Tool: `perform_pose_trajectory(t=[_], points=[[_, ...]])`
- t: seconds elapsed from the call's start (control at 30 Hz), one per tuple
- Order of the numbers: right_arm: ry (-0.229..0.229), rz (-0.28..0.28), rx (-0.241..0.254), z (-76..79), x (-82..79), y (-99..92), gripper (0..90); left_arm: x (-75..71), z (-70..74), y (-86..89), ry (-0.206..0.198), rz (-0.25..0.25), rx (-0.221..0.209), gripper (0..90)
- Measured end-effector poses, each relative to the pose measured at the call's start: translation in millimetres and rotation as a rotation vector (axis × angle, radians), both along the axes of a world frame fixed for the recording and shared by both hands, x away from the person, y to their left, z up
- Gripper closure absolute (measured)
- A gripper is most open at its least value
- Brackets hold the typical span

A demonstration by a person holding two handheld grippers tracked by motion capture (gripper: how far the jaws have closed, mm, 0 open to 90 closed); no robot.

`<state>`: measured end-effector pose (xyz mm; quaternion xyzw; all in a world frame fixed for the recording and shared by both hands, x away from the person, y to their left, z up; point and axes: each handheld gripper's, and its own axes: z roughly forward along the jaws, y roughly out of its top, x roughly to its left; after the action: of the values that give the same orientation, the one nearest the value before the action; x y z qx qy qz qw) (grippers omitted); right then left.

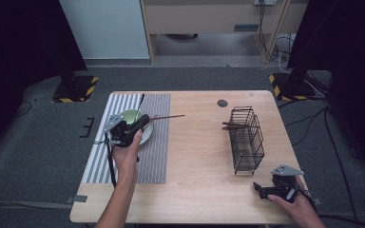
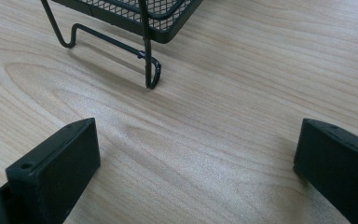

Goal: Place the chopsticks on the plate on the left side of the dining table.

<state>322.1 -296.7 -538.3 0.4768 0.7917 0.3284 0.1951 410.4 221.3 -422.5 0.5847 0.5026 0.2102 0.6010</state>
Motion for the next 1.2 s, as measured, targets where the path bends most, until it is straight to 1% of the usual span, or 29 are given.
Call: perform_pose_trajectory(t=[0.3, 0.43, 1.2], points=[[0.0, 0.0, 0.0, 0.0, 0.0, 0.0, 0.3, -6.3, -10.8, 17.6, 0.015, 0.032, -0.008, 83.8], [0.0, 0.0, 0.0, 0.0, 0.0, 0.0, 0.3, -8.4, -14.8, 22.5, 0.022, 0.041, -0.011, 83.9], [0.0, 0.0, 0.0, 0.0, 0.0, 0.0, 0.3, -16.2, -29.1, 36.0, 0.044, 0.065, 0.007, 83.8]])
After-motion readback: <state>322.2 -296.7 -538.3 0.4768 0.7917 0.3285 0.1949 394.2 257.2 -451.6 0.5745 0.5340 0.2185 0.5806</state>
